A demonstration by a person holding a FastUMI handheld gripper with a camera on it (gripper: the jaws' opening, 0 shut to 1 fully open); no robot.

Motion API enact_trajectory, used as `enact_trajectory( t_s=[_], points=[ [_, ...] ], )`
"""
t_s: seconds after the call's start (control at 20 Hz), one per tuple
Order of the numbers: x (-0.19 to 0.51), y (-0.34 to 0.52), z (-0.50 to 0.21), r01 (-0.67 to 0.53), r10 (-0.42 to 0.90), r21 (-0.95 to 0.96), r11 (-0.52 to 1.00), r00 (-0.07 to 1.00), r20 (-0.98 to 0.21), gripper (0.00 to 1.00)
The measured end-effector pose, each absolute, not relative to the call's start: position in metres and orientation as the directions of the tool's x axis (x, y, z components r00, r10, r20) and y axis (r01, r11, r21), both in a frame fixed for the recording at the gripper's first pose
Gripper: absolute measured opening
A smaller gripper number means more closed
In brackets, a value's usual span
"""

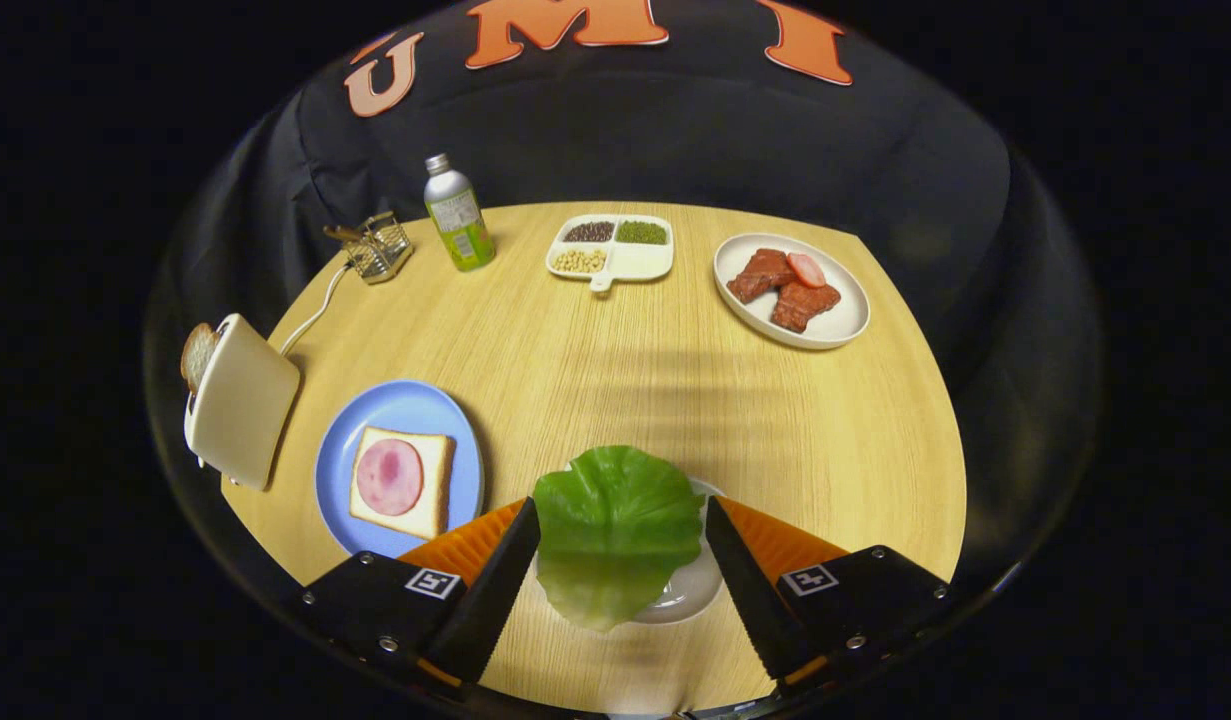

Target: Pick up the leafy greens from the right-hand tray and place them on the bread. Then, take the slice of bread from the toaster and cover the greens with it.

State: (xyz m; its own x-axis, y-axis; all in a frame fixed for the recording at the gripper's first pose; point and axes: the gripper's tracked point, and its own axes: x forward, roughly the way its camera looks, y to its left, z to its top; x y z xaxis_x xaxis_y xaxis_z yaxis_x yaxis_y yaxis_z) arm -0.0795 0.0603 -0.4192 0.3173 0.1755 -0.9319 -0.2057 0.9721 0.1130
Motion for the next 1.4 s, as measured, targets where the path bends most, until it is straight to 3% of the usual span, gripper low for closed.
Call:
enact_trajectory(
  t_s=[0.25,0.75,1.0,1.25,1.4],
  points=[
    [-0.095,0.067,-0.445,-0.244,0.167,0.118,0.963,0.192,-0.967,0.99],
    [-0.101,0.060,-0.479,-0.210,0.088,0.072,0.975,0.068,-0.994,0.92],
    [-0.107,0.059,-0.487,-0.156,0.069,0.067,0.985,0.004,-0.998,0.67],
    [-0.105,0.058,-0.489,-0.106,0.058,0.061,0.993,-0.027,-0.998,0.55],
    [-0.105,0.055,-0.488,-0.065,0.053,0.055,0.996,-0.028,-0.998,0.32]
  ],
)
